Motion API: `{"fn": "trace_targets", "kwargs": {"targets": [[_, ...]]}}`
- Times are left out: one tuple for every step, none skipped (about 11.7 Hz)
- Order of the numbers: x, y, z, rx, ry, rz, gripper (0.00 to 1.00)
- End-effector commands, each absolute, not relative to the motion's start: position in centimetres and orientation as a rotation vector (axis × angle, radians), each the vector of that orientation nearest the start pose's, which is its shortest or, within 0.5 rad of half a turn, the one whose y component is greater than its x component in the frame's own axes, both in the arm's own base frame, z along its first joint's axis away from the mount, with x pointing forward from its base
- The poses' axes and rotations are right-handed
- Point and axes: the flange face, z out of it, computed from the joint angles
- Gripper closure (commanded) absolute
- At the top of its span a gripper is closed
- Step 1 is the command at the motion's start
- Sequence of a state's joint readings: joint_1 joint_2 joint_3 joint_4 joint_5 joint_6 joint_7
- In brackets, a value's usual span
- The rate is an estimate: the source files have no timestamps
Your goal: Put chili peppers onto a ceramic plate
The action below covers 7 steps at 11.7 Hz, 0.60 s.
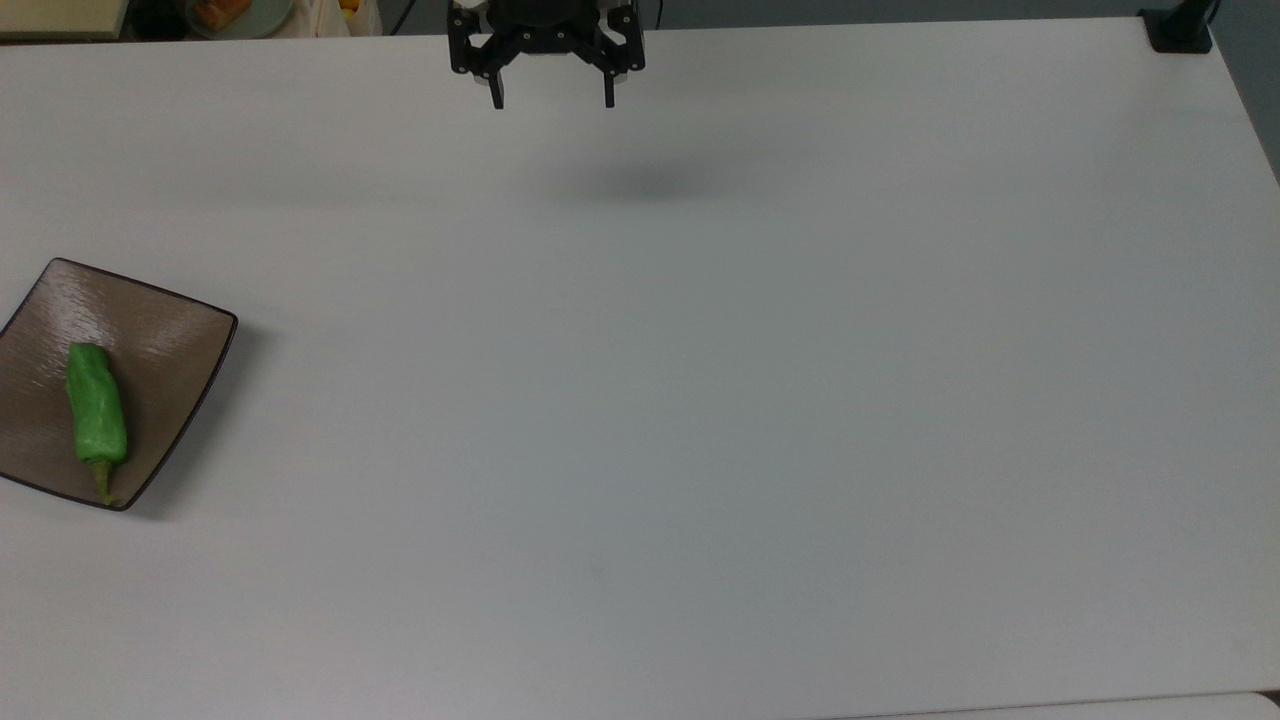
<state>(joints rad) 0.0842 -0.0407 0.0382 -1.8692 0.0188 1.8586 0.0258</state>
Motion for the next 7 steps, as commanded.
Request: {"fn": "trace_targets", "kwargs": {"targets": [[54.2,5.9,53.0,-3.064,-0.118,-0.065,0.00],[54.3,5.7,53.1,-3.064,-0.118,-0.068,0.00],[54.4,5.3,53.1,-3.063,-0.112,-0.068,0.00],[54.4,3.9,52.9,-3.039,-0.096,-0.056,0.00],[54.5,3.8,52.8,-3.030,-0.089,-0.052,0.00],[54.5,3.9,52.8,-3.030,-0.080,-0.049,0.00],[54.5,4.0,52.8,-3.030,-0.075,-0.048,0.00]]}}
